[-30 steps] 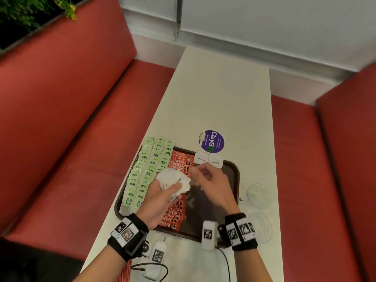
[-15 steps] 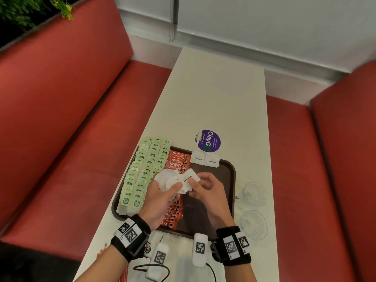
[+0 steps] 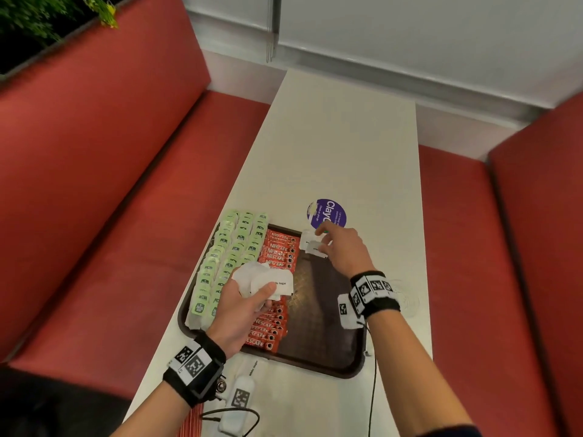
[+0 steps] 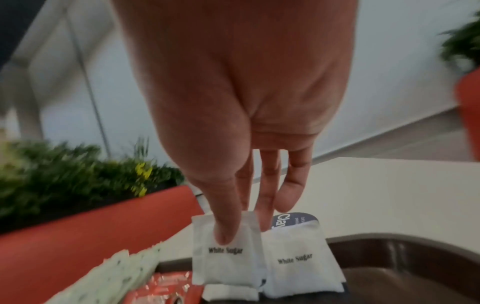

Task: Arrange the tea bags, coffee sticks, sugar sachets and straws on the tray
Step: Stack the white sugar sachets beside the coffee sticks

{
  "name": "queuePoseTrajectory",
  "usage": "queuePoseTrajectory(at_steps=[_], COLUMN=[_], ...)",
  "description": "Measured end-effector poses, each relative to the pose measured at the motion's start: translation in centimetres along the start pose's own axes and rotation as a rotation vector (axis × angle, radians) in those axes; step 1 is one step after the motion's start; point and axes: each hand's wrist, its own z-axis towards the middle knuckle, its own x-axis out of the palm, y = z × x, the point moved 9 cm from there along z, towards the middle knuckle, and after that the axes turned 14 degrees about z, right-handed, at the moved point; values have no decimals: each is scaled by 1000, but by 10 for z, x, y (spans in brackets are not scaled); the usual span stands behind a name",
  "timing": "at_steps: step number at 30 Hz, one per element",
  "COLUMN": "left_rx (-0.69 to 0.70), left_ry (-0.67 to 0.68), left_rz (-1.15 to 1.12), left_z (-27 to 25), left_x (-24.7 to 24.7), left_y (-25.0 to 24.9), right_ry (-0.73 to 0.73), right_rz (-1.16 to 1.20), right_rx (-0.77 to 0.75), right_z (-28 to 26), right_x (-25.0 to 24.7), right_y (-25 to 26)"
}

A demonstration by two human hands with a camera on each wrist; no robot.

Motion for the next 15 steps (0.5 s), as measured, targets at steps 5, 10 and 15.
queuePoseTrajectory(at_steps=[5, 10, 15], left_rx=[21, 24, 13], left_ry=[35, 48, 49], left_rz=[7, 17, 2], left_z=[-4, -7, -6], left_x=[0, -3, -4], left_y=[-3, -4, -6], right_ry=[56, 17, -60], right_rz=[-247, -255, -242], right_rx=[-47, -53, -105], right_z=[28, 33, 31], right_x=[20, 31, 33], right_y=[-2, -3, 2])
